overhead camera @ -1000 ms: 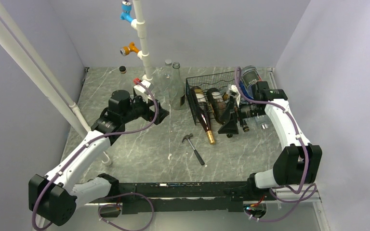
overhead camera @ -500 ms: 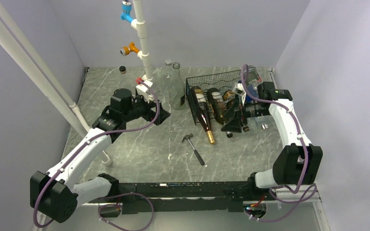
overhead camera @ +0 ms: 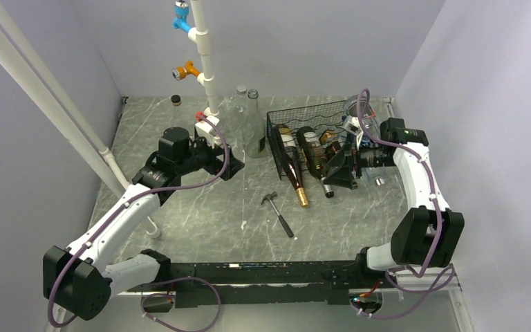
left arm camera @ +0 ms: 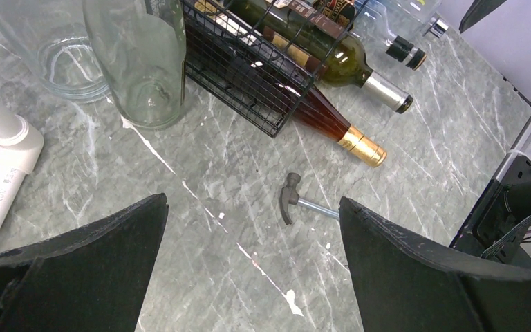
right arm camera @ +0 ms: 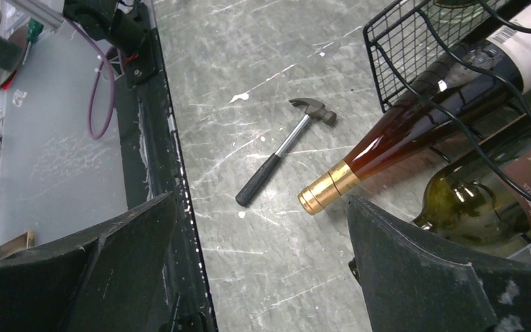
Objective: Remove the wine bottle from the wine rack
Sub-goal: Pick up the wine bottle from the wine rack.
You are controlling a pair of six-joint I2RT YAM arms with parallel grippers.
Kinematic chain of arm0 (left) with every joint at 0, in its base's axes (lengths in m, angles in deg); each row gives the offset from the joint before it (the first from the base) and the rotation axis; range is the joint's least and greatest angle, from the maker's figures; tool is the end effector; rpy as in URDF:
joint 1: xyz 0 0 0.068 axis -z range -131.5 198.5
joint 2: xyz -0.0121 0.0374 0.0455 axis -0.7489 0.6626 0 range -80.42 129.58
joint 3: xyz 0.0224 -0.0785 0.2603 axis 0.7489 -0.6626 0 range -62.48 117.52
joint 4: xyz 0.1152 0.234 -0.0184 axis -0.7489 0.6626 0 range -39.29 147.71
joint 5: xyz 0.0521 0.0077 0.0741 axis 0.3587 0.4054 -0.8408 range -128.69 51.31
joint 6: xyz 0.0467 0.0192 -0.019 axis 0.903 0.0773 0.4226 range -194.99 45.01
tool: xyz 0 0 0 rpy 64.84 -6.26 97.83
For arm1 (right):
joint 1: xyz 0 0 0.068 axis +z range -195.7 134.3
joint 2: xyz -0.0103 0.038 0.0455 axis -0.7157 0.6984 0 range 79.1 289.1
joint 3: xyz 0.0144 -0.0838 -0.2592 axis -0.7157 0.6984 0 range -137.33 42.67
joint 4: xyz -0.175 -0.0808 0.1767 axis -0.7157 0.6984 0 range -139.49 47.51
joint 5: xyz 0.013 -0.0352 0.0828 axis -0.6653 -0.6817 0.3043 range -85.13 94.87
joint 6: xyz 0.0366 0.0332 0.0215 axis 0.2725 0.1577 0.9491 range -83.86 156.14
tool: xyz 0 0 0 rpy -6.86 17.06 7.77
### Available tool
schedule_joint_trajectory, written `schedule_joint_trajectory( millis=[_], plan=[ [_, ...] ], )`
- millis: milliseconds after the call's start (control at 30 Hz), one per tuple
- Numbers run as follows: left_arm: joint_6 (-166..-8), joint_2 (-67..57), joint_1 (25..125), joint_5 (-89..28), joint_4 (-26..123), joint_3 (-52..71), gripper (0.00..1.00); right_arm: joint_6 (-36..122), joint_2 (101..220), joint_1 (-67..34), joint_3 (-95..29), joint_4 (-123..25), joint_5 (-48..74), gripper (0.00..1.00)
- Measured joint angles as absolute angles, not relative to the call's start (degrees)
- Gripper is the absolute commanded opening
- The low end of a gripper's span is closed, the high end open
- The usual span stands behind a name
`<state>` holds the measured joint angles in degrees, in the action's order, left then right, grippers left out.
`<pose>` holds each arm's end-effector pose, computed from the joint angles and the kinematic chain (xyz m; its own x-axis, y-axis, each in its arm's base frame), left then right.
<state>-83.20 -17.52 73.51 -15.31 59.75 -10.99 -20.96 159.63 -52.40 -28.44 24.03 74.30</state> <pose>0.2221 -0.1193 0.3215 -0.4169 0.0498 -0.9076 0.6724 0.6888 -0.2710 0.2411 0.0053 0.3072 -0.4738 -0.2413 -0.8469 -0.8674 0.2940 0.4015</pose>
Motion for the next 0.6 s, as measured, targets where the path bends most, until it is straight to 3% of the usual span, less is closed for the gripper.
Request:
schedule_joint_trajectory(
  millis=[600],
  plan=[
    [-83.15, -18.46, 73.56, -15.31, 60.5, -10.8, 0.99, -17.25, 157.73, -58.95, -32.0, 23.46, 75.78, 0.96]
  ],
)
